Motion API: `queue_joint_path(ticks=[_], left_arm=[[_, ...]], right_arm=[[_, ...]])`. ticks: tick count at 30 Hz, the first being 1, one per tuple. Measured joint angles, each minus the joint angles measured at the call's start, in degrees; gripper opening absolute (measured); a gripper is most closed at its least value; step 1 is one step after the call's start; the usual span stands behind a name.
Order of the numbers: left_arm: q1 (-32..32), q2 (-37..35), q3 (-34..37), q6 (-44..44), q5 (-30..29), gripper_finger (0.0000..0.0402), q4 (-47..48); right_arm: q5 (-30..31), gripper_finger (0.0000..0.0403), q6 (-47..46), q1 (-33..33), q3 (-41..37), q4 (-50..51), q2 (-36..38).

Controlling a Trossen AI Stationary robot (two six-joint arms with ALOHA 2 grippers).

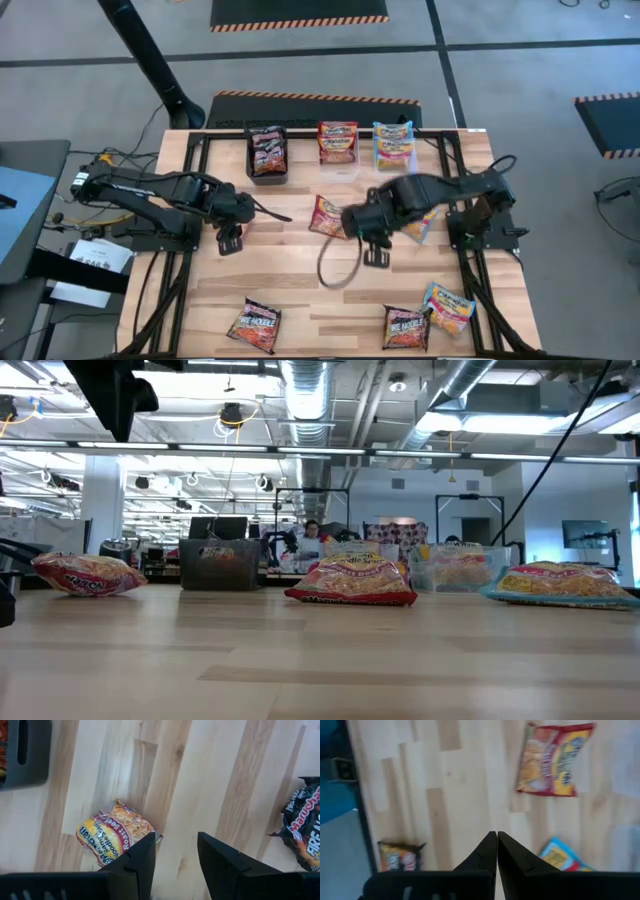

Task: Sort Maruchan noodles
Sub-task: Put the black noodle pack into the black bin

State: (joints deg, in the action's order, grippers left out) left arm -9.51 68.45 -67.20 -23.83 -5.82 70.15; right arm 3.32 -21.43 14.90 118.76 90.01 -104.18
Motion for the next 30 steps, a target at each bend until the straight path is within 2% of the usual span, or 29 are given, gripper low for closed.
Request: queue_joint_path(ticks=[8, 14, 20, 25, 30], left_arm=[[-0.3, 0.0, 0.0, 0.0, -0.2, 0.0132, 0.0], [-0.3, 0.0, 0.0, 0.0, -0.5, 0.0132, -0.1], [-0.3, 0.0, 0.0, 0.0, -0.6, 0.0132, -0.2], [-0.3, 0.0, 0.0, 0.0, -0.6, 0.0132, -0.2], [-0.3, 0.0, 0.0, 0.0, -0.6, 0.0132, -0.2]], right_arm=[[1.4, 0.0053, -12.4, 10.0, 0.0, 0.0, -0.2], [1.3, 0.0098, -21.3, 16.9, -0.7, -0.2, -1.7], [1.1, 0.0158, -29.7, 22.7, -6.0, -0.2, -2.6], [-4.4, 0.02, -36.4, 25.5, -11.7, -0.6, -3.0], [-10.0, 0.0218, -38.3, 27.4, -18.6, -3.6, -3.0]])
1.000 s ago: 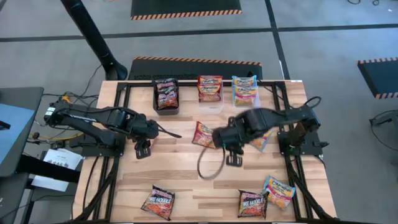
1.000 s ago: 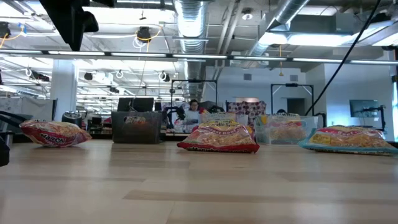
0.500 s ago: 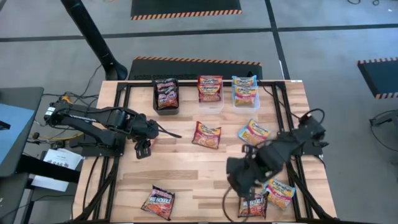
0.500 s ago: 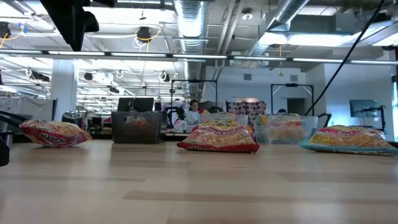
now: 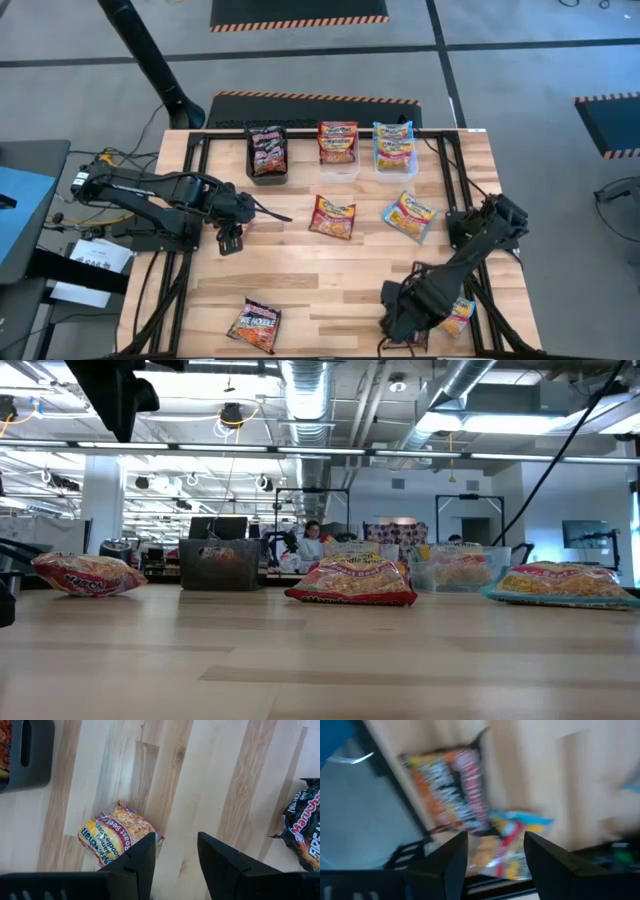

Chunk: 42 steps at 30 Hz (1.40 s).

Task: Sort Maruchan noodles
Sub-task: Put the black noodle pack into the black bin

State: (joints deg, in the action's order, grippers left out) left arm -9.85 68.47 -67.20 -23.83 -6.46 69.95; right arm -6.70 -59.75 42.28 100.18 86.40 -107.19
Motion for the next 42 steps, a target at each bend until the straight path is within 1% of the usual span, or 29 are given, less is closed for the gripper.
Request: queue_joint_path(ticks=[4, 8, 18, 21, 28, 35, 38, 40, 42], left_arm=[[0.0, 0.0, 0.0, 0.0, 0.0, 0.0132, 0.0], [0.0, 0.0, 0.0, 0.0, 0.0, 0.0132, 0.0], [0.0, 0.0, 0.0, 0.0, 0.0, 0.0132, 0.0], [0.0, 0.0, 0.0, 0.0, 0.0, 0.0132, 0.0], [0.0, 0.0, 0.0, 0.0, 0.0, 0.0132, 0.0], [0.0, 0.0, 0.0, 0.0, 0.0, 0.0132, 0.0], [0.0, 0.0, 0.0, 0.0, 0.0, 0.0132, 0.0], [0.0, 0.0, 0.0, 0.0, 0.0, 0.0132, 0.0], [0.0, 0.0, 0.0, 0.0, 0.0, 0.0132, 0.0]], right_arm=[[-4.1, 0.0218, 0.1, 1.2, -5.5, -7.9, 0.0], [-4.6, 0.0218, 0.0, 2.0, -9.2, -13.4, 0.0], [-4.6, 0.0217, 0.3, 1.9, -16.0, -17.3, 0.0], [-4.6, 0.0217, 0.4, 1.8, -18.5, -19.9, 0.0], [-5.9, 0.0217, 1.9, 1.0, -21.9, -25.8, 0.1], [-5.6, 0.0216, 1.9, -0.5, -25.1, -28.3, 0.1], [-5.7, 0.0203, 1.5, -1.0, -26.5, -28.9, 0.1], [-5.7, 0.0182, 1.6, -1.2, -26.8, -29.1, 0.2], [-5.6, 0.0153, 1.7, -1.2, -26.8, -29.4, 0.2]])
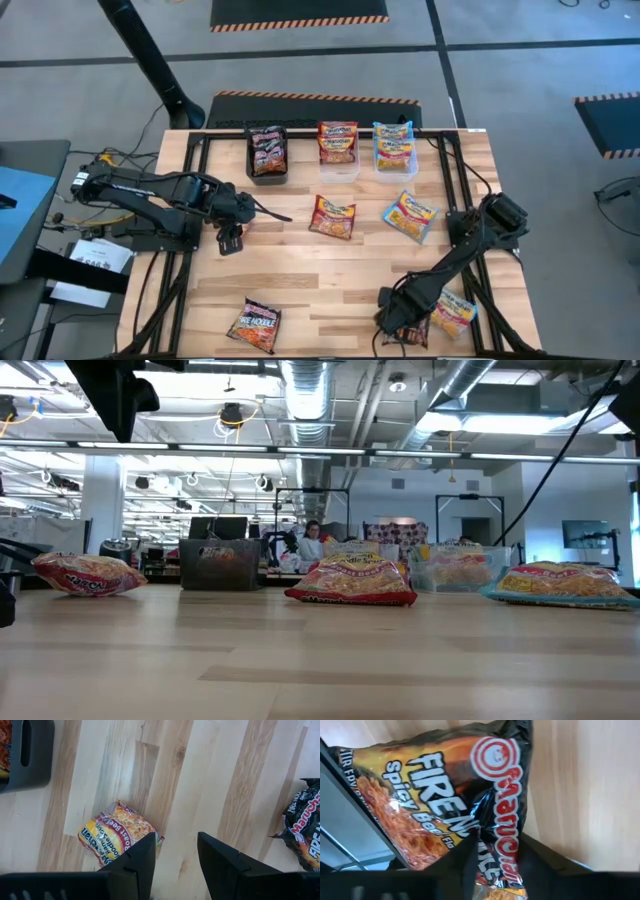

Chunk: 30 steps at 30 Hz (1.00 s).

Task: Sort Maruchan noodles
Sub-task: Put the black noodle pack into the black bin

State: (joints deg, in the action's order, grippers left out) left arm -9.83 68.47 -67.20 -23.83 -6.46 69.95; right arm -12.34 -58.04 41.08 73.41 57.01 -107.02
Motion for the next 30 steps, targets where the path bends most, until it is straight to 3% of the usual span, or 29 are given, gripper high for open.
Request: queue_joint_path(ticks=[10, 23, 30], left_arm=[[0.0, 0.0, 0.0, 0.0, 0.0, 0.0132, 0.0], [0.0, 0.0, 0.0, 0.2, -0.1, 0.0133, 0.0], [0.0, 0.0, 0.0, 1.6, 2.4, 0.0166, 0.0]], right_arm=[[0.7, 0.001, 0.2, -0.7, -0.1, -2.1, -0.1], [2.2, 0.0004, 1.3, -1.2, -0.1, -1.4, -0.1], [3.2, 0.0003, 1.6, -1.2, 0.1, -1.0, -0.1]])
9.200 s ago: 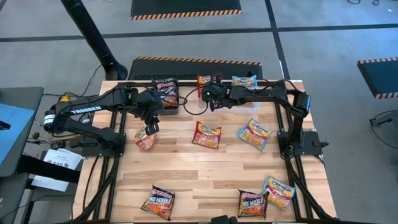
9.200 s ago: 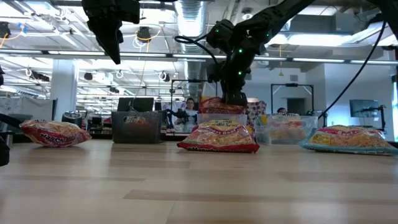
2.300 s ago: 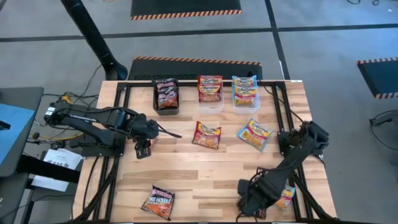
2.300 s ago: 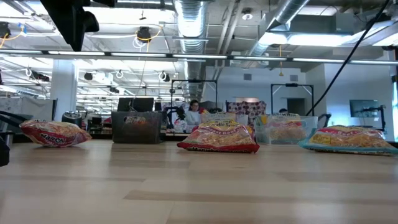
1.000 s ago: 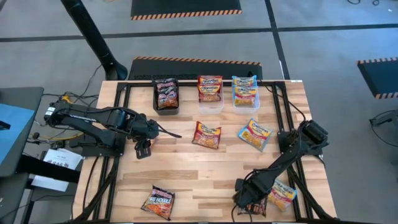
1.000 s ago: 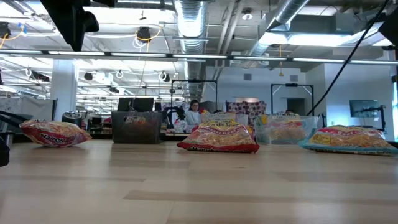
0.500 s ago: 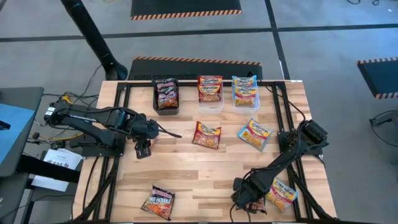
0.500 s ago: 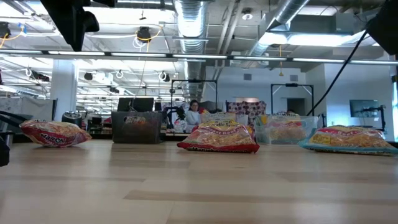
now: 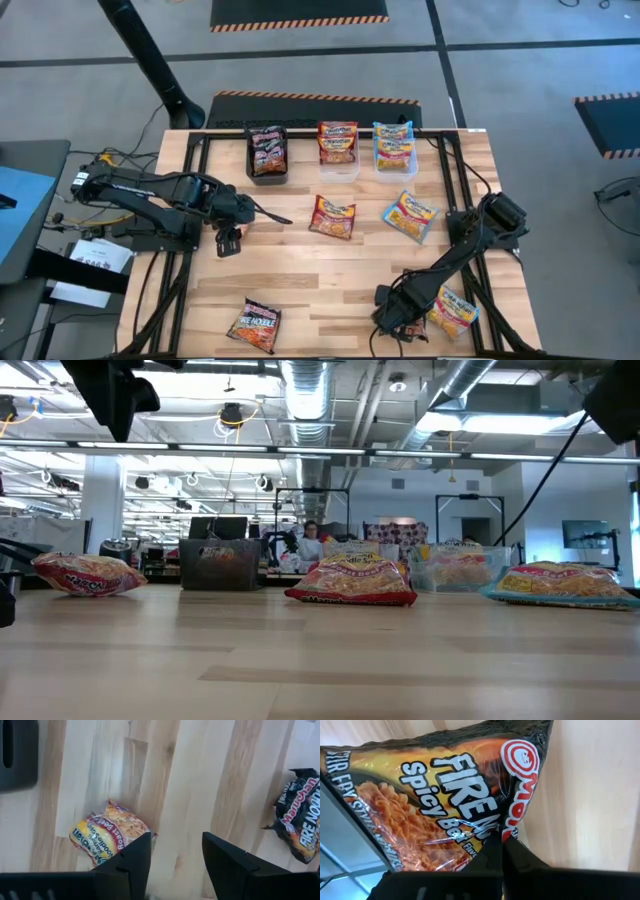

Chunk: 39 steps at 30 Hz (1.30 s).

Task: Sort Maruchan noodles
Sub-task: Put the black noodle pack into the black bin

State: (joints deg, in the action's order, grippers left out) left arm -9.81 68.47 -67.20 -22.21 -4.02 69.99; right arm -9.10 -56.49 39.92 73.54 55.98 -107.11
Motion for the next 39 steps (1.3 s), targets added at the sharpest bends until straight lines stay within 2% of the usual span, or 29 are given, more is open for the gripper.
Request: queue_joint_path(ticks=[6, 13, 22, 32, 39], left_arm=[[1.5, 0.0, 0.0, -2.7, -5.1, 0.0193, -1.8], [1.8, 0.0, 0.0, -5.2, -3.9, 0.0187, -7.8], [1.8, 0.0, 0.0, -4.4, -2.3, 0.0182, -16.1], [1.8, 0.0, 0.0, -3.8, -2.3, 0.0182, -21.1], [1.8, 0.0, 0.0, -5.8, 0.4, 0.0182, -25.8]], right_arm=[[3.6, 0.0003, 1.1, 0.0, 3.6, 2.5, -0.1], [7.2, 0.0003, 2.1, -0.4, 8.4, 8.6, -0.1], [12.6, 0.0003, 6.1, -1.7, 14.1, 14.2, -0.1], [20.3, 0.0003, 13.5, -4.5, 21.7, 19.3, -0.1], [27.0, 0.0003, 21.6, -7.4, 28.8, 21.5, -0.1]])
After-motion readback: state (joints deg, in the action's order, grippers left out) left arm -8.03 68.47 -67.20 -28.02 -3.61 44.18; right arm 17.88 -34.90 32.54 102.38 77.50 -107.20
